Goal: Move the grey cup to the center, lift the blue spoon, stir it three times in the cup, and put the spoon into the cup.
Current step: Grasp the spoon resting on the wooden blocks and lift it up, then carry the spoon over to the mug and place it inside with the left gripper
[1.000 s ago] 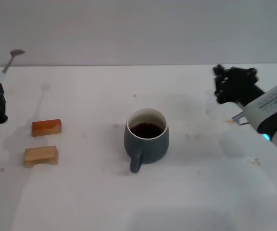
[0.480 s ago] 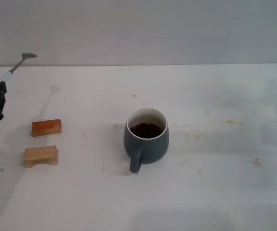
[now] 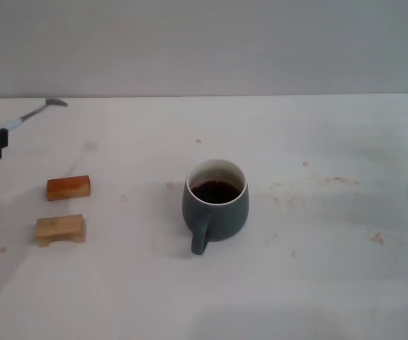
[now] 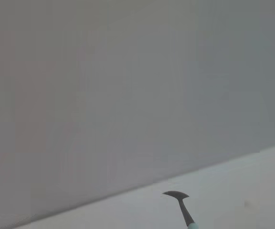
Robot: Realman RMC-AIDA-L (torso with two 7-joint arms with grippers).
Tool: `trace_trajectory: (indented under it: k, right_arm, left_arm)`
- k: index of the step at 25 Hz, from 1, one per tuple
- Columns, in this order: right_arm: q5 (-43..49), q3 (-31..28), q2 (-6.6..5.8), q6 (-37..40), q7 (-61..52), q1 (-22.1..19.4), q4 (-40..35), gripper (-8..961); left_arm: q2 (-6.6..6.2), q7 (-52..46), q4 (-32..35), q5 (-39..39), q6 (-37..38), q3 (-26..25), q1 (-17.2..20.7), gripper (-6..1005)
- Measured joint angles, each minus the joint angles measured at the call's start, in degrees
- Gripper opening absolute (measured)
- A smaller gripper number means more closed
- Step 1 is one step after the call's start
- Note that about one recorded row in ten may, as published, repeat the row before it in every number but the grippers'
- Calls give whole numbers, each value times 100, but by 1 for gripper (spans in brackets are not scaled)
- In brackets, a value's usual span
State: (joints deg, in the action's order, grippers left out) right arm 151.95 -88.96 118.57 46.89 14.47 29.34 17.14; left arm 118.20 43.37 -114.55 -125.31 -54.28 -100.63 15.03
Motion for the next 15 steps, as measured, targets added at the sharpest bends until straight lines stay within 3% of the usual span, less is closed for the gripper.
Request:
trace_trajectory:
  k: [8,9,10,14,15]
  right_arm:
    - [4,-34,-2,-47,45,33,-29,50]
    - [5,-35,-1,-51,45,34,-33,50]
    - [6,-36,-1,-52,46,34,-34,50]
    - [8,-37,-1,-55,47,34,-36,50]
    - [10,-39,0,-56,47,30,-36,49]
  left_arm:
    - [9,-96,-72,-20,-838,-390,-371,173]
    - [14,-157,-94,20,-1736,-917,-891,173]
    - [13,-140,-100,32,-1900,-1077,-1044,173]
    - [13,-140,-100,32,-1900,-1077,-1044,173]
    - [-20,30,-97,26,-2627,-1860,-1879,173]
